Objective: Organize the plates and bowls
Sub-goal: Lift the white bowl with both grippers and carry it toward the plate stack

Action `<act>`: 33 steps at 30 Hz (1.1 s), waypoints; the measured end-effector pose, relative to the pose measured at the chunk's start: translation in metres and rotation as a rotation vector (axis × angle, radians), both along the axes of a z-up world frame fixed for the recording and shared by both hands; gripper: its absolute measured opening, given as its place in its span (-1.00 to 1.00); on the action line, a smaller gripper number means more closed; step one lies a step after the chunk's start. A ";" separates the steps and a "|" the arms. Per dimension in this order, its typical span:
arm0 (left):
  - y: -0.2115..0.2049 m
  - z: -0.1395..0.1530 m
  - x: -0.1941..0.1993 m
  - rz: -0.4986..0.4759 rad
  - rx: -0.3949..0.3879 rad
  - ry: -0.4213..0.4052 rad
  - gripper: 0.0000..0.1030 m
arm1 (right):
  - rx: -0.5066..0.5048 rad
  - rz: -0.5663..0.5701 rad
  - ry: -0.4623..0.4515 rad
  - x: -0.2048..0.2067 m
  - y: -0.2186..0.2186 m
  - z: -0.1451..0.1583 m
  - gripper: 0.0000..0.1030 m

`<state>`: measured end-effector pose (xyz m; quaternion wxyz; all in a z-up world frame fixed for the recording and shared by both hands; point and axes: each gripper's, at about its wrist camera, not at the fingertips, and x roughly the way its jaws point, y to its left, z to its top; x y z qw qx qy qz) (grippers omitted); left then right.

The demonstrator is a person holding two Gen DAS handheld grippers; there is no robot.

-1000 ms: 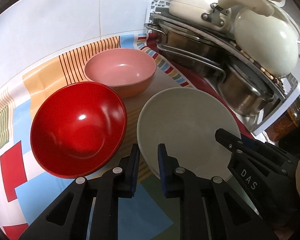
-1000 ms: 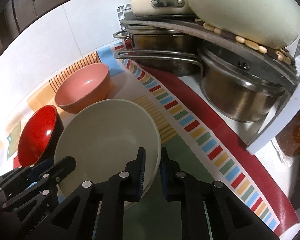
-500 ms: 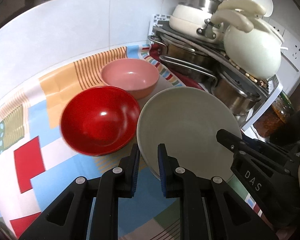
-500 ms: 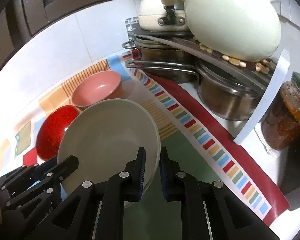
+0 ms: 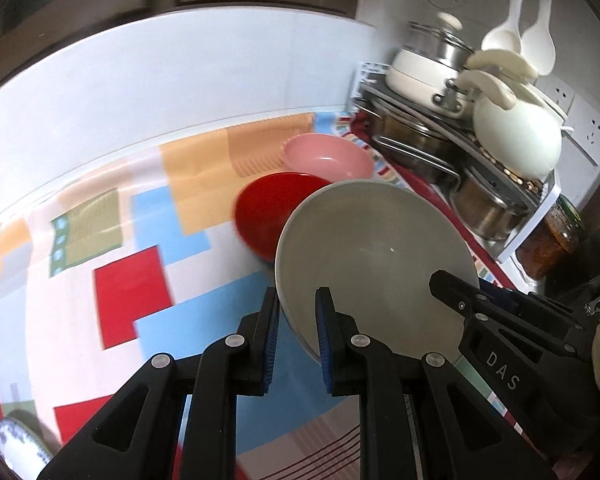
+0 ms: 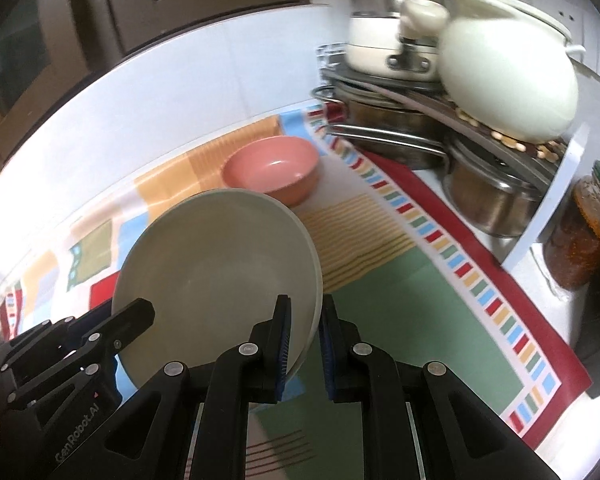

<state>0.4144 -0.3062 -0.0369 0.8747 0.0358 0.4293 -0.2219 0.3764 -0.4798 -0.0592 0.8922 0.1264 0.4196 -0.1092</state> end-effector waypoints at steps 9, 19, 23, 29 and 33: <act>0.057 -0.002 -0.016 0.106 0.010 -0.001 -0.63 | 0.016 0.109 0.012 -0.002 0.055 -0.003 -0.70; 0.111 -0.016 -0.033 0.219 0.040 0.031 -0.63 | 0.034 0.234 0.049 -0.001 0.110 -0.018 -0.70; 0.127 -0.024 -0.039 0.254 0.055 0.050 -0.63 | 0.044 0.278 0.072 0.000 0.126 -0.027 -0.70; 0.139 -0.033 -0.048 0.274 0.076 0.073 -0.63 | 0.057 0.323 0.107 -0.002 0.144 -0.039 -0.70; 0.144 -0.039 -0.055 0.279 0.085 0.090 -0.63 | 0.064 0.332 0.126 -0.004 0.148 -0.044 -0.70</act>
